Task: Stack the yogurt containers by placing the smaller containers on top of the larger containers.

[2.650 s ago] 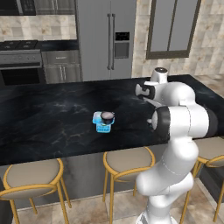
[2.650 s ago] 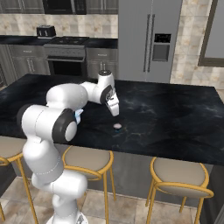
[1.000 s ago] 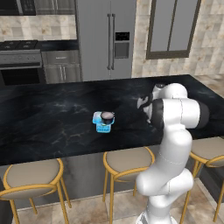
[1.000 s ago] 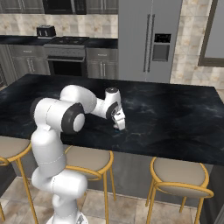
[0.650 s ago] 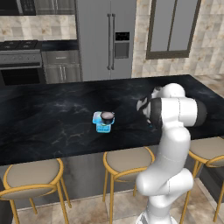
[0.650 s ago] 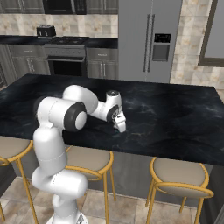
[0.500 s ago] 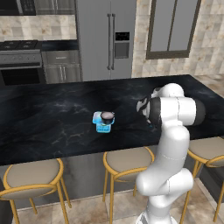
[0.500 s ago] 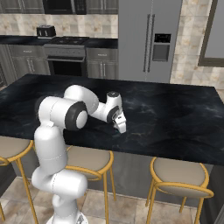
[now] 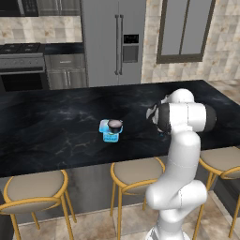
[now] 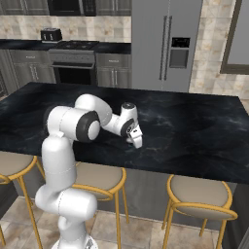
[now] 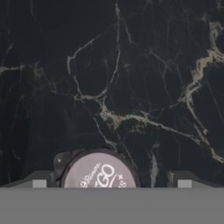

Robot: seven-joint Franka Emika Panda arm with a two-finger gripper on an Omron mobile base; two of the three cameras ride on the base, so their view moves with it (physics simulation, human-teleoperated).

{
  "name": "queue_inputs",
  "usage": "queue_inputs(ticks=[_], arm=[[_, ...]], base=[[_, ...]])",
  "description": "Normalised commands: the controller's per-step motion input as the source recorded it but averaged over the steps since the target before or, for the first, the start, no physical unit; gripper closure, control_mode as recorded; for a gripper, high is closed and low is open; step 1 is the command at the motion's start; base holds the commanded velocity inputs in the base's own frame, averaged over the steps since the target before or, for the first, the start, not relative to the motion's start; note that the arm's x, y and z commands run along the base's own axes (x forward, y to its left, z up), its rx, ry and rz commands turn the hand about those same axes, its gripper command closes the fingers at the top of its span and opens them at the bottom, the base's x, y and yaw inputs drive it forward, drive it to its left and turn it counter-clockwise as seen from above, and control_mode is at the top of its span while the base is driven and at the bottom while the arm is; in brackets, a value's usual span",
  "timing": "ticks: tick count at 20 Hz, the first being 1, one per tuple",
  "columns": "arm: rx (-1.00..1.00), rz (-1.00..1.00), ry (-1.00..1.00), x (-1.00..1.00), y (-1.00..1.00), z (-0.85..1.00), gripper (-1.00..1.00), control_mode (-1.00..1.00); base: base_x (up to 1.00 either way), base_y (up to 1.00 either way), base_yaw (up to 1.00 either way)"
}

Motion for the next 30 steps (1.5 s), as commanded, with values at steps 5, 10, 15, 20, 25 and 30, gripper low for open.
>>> queue_inputs(ticks=[5,10,15,20,25,30], arm=[[0.00,0.00,0.00,0.01,0.01,0.00,-1.00,-1.00],[0.00,0.00,0.00,0.12,0.08,-0.01,-1.00,-1.00],[0.00,0.00,0.00,0.03,0.00,-0.01,-1.00,-1.00],[0.00,0.00,0.00,0.01,0.00,-0.03,-1.00,-1.00],[-0.01,0.00,0.00,0.03,0.00,-0.14,-1.00,-1.00],[-0.01,0.00,0.00,0.07,0.00,-0.14,-1.00,-1.00]], base=[[0.00,0.00,0.00],[0.00,0.00,0.00],[0.00,0.00,0.00],[0.00,0.00,0.00],[0.00,0.00,0.00],[0.00,0.00,0.00]])
